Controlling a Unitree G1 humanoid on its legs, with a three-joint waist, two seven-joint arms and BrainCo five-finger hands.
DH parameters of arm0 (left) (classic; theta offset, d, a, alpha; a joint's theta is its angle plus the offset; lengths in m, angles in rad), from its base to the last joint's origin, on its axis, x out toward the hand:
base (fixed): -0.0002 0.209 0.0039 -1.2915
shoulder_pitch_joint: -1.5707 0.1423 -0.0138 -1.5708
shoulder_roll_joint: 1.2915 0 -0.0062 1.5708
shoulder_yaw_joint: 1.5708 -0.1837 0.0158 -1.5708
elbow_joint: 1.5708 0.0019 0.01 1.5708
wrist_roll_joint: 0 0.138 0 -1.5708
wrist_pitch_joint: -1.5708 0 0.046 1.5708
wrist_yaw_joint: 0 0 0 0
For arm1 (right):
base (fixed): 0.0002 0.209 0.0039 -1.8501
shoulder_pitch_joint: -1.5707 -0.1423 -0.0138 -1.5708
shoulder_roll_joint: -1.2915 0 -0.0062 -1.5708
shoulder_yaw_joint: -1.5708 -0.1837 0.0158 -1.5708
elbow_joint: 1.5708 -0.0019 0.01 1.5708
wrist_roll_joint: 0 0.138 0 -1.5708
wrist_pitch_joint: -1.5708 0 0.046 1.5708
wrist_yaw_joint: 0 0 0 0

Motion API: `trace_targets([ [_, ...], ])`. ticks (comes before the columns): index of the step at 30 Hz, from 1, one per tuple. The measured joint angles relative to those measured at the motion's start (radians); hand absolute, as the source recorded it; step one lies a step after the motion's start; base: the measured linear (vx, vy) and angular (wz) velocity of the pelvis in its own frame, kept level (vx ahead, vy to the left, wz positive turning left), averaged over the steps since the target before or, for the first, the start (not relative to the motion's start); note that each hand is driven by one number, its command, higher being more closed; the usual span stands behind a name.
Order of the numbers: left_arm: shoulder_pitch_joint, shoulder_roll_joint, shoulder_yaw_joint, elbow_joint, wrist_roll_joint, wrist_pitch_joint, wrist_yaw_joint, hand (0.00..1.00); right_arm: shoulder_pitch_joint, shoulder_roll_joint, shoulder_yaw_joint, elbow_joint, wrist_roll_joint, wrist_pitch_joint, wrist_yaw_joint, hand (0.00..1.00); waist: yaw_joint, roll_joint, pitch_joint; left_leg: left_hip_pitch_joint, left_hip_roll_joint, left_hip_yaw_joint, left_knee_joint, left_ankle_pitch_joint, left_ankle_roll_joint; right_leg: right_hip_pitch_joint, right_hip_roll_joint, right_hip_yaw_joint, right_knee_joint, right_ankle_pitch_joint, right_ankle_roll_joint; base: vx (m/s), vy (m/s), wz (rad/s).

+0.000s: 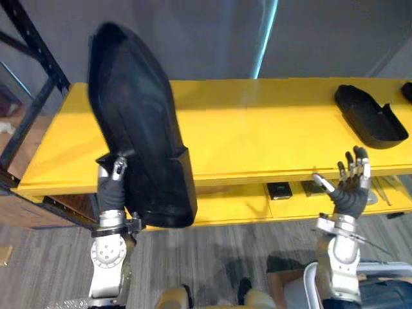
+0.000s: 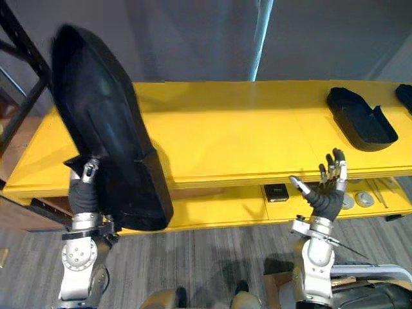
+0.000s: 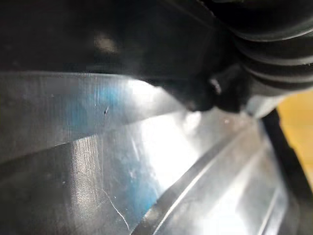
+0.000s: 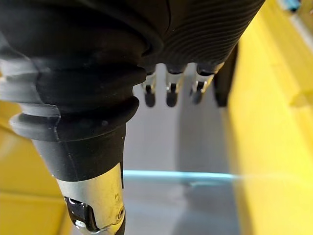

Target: Walk over and take plastic housings, then place them on the shelf

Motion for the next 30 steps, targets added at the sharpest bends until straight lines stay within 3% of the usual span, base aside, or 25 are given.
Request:
trace_targets([
  [4,-0.033,0.003,-0.045,-0.004,-0.018,0.016,-0.035,1.0,0.034,0.0,-0.001,-0.071,0.001,0.035,0.053,0.0,-0.026,0.007,-0.007,0.034,0.01,0.03,-0.037,0.002,-0.002,0.021,0.017,0.02,-0.049,0.018,-0.007,0.06,-0.039,-0.21],
  [7,-0.108,0.016,-0.109,0.015,0.037,0.07,-0.006,1.0,0.056,0.0,0.005,-0.103,0.043,0.047,0.097,0.0,-0.034,-0.001,-0.006,0.034,0.008,0.064,-0.039,0.002,-0.002,0.016,0.02,0.054,-0.085,0.044,-0.005,-0.02,0.017,-0.35],
  [11,-0.257,0.071,-0.167,0.134,0.048,0.145,0.027,1.0,0.072,0.001,0.041,-0.113,0.061,0.067,0.163,0.0,-0.076,-0.005,-0.008,0.043,0.007,0.111,-0.052,0.002,-0.002,-0.011,0.022,0.097,-0.083,0.054,-0.005,-0.03,0.017,-0.37],
  [15,-0.48,0.137,-0.177,0.405,0.0,0.251,0.099,1.0,0.118,-0.024,0.075,-0.118,0.081,0.146,0.258,0.0,-0.14,-0.005,-0.008,0.047,0.01,0.18,-0.065,0.004,-0.001,-0.056,0.034,0.168,-0.077,0.07,-0.006,-0.04,0.001,-0.49],
  [20,-0.652,0.208,-0.176,0.66,-0.055,0.287,0.172,1.0,0.154,-0.08,0.094,-0.118,0.11,0.176,0.315,0.0,-0.201,-0.001,-0.001,0.074,0.009,0.247,-0.084,0.008,0.0,-0.084,0.044,0.237,-0.062,0.072,-0.004,-0.01,0.003,-0.4],
  [24,-0.786,0.259,-0.17,0.741,-0.094,0.317,0.24,1.0,0.159,-0.109,0.097,-0.113,0.125,0.205,0.338,0.0,-0.234,0.002,0.046,0.075,0.004,0.275,-0.087,0.009,0.001,-0.112,0.047,0.272,-0.044,0.073,-0.002,-0.03,0.009,-0.28],
  [27,-0.871,0.329,-0.139,0.808,-0.151,0.362,0.312,1.0,0.18,-0.115,0.096,-0.111,0.138,0.219,0.369,0.0,-0.263,0.023,0.079,0.058,0.002,0.292,-0.09,0.012,0.005,-0.141,0.052,0.297,-0.046,0.086,-0.003,-0.03,-0.015,-0.22],
  [30,-0.97,0.411,-0.138,0.878,-0.185,0.415,0.358,1.0,0.182,-0.116,0.1,-0.112,0.156,0.227,0.379,0.0,-0.277,0.027,0.133,0.044,-0.001,0.301,-0.089,0.017,0.008,-0.156,0.051,0.308,-0.056,0.101,-0.003,-0.04,-0.01,-0.12],
])
